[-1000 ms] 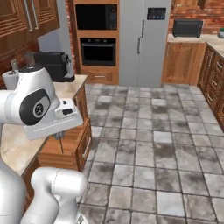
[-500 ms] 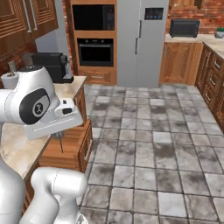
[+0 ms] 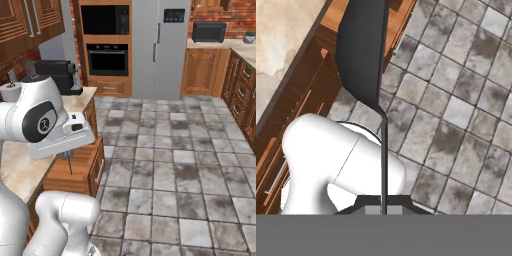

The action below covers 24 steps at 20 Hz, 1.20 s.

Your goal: Organize the utensils by type. Pick up the wooden spoons from the counter and place them in the open cabinet. Then pick up the metallic utensils from the counter and place them in the open drawer.

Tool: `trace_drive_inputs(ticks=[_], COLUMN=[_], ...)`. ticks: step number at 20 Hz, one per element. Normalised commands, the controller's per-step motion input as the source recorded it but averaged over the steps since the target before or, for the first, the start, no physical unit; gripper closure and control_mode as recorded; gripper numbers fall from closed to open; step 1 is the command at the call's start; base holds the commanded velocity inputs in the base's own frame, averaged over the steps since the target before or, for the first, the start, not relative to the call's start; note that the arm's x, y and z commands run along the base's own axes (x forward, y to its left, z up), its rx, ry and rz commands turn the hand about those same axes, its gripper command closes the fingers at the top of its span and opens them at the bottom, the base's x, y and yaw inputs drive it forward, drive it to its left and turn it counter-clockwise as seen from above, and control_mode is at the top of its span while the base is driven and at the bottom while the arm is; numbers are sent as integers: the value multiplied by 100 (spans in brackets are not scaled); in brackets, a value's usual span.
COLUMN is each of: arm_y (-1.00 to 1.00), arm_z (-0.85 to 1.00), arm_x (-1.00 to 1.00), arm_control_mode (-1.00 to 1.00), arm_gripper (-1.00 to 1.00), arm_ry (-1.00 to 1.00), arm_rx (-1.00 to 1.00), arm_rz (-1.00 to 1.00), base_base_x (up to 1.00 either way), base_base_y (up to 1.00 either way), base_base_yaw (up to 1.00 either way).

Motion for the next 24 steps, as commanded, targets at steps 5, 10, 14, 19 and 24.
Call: trace_drive_inputs(ticks=[5,10,14,19,24], arm_y=[0,0,4,25,39], arm_z=[0,-15,-24,-27,-21], arm_x=[0,3,31,71,79], arm_control_mode=[100,-100,-100,-100,-100], arm_gripper=[100,100,100,100,100], arm_ry=[0,6,11,0,0], arm_rx=[0,3,8,3,0], arm_rz=[0,0,0,-8,-16], base_base_x=[-12,0,0,0,0], base_base_y=[0,0,0,0,0], base_base_yaw=[0,0,0,0,0])
